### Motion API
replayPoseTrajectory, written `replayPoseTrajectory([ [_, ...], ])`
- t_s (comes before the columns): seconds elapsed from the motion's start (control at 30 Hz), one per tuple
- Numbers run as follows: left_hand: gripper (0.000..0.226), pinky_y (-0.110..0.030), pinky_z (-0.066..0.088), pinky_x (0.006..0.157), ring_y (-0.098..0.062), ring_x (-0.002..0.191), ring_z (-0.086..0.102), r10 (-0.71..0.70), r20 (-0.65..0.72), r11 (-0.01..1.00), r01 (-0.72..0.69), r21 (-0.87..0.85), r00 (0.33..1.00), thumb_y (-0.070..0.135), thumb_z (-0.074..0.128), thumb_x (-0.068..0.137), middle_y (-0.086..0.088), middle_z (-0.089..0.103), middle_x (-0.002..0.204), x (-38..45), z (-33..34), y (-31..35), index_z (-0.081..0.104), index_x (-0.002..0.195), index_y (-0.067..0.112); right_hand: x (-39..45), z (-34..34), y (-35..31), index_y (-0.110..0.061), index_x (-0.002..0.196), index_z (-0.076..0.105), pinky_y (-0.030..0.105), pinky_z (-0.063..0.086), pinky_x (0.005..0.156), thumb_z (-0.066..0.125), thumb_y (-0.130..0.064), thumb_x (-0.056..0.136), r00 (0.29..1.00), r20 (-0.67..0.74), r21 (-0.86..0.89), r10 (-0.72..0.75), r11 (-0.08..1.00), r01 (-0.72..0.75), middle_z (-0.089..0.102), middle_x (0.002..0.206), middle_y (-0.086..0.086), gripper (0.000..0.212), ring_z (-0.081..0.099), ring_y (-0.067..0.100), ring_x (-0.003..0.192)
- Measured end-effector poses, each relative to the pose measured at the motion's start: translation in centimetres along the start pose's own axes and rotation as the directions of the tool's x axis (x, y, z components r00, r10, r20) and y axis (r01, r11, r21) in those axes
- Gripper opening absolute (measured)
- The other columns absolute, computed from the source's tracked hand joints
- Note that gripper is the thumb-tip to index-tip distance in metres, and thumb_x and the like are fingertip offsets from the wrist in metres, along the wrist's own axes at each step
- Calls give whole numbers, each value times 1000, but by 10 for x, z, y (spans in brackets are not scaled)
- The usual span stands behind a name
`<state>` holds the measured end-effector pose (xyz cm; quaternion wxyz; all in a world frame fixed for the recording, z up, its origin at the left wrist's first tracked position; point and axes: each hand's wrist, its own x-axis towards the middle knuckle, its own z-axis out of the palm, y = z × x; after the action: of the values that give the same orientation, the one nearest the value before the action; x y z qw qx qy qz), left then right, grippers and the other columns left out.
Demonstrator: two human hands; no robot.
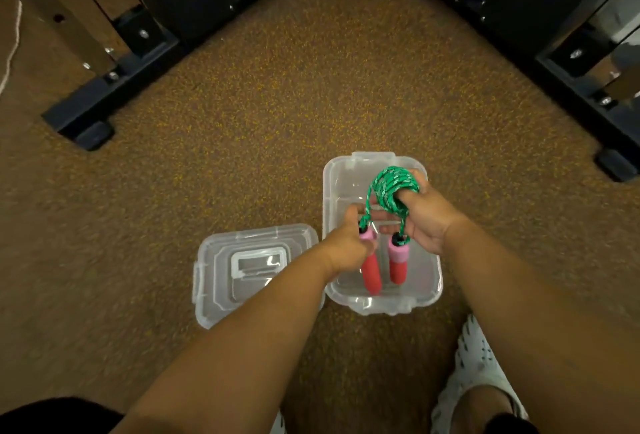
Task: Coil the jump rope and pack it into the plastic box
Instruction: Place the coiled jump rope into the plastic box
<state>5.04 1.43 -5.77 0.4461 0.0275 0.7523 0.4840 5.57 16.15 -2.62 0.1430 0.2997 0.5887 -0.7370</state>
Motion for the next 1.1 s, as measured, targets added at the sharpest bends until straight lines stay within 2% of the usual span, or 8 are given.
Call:
replayPoseTrajectory([
  [0.2,47,-14,47,62,-21,105,57,-37,-96,994,47,100,995,-8,37,97,-13,56,115,28,7,14,27,138,12,32,3,24,-20,108,43,39,58,51,36,-2,99,986,-83,7,147,989,-147,64,93,20,21,67,29,52],
  [0.37,49,-30,47,72,-22,98,54,-151,-119,985,160,69,981,4,50,95,-14,57,119,52,1,18,26,136,10,53,8,25,-12,116,46,26,51,35,30,3,98,947,-183,37,264,964,-262,65,72,13,28,61,15,36],
  [0.53,74,-30,43,79,-23,105,52,-149,-153,989,151,1,977,2,54,92,-10,47,122,60,5,10,11,150,21,64,-3,13,-3,85,53,18,43,28,24,-7,102,854,-97,-22,511,857,-515,66,51,13,34,64,21,38],
  [0.67,70,-39,47,94,-37,122,49,-201,-254,976,214,27,946,7,53,92,-14,35,141,65,11,5,19,150,28,79,-1,22,-2,115,48,33,52,46,49,-9,95,895,-215,-125,392,897,-423,60,104,18,22,61,25,71],
  [0.77,65,-37,43,96,-36,131,41,-262,-242,938,305,162,934,17,48,97,-18,17,153,64,19,-3,16,151,29,79,-1,43,-17,140,27,31,49,72,63,-22,87,942,-325,-467,84,852,-237,52,119,11,65,56,26,97],
  [0.87,65,-40,32,109,-36,139,31,-313,-169,892,350,286,935,24,42,98,-25,17,154,63,26,-15,9,154,33,74,-3,71,-26,131,39,32,47,76,58,-19,86,951,-310,-609,19,764,-214,52,120,15,50,56,31,100],
  [1.0,43,-39,40,105,-35,129,46,-378,-130,766,388,513,917,11,37,99,-18,48,141,62,32,-20,43,142,9,55,-1,105,-16,133,46,31,43,94,53,-25,94,951,-1,-897,309,421,-138,55,133,19,41,55,32,116],
  [1.1,43,-43,50,95,-36,119,57,-382,-55,819,365,443,923,6,36,98,-19,52,136,53,37,-19,45,140,6,39,13,115,-12,144,34,33,28,112,44,-26,99,880,96,-973,465,232,-17,37,152,13,48,37,30,137],
])
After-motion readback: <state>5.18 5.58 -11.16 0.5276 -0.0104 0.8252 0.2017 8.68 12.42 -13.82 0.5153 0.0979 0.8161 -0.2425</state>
